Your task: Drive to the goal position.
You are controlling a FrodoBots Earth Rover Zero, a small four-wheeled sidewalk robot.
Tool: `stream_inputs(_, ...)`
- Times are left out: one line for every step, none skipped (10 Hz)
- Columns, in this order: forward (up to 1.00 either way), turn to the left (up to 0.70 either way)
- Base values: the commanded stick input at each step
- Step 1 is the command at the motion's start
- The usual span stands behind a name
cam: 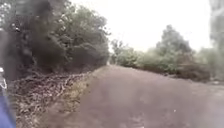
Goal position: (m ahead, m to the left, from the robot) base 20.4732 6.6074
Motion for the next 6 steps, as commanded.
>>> stream_inputs(0.7,-0.01)
stream_inputs(0.7,-0.01)
stream_inputs(0.7,-0.01)
stream_inputs(0.7,-0.01)
stream_inputs(0.7,-0.01)
stream_inputs(0.7,0.0)
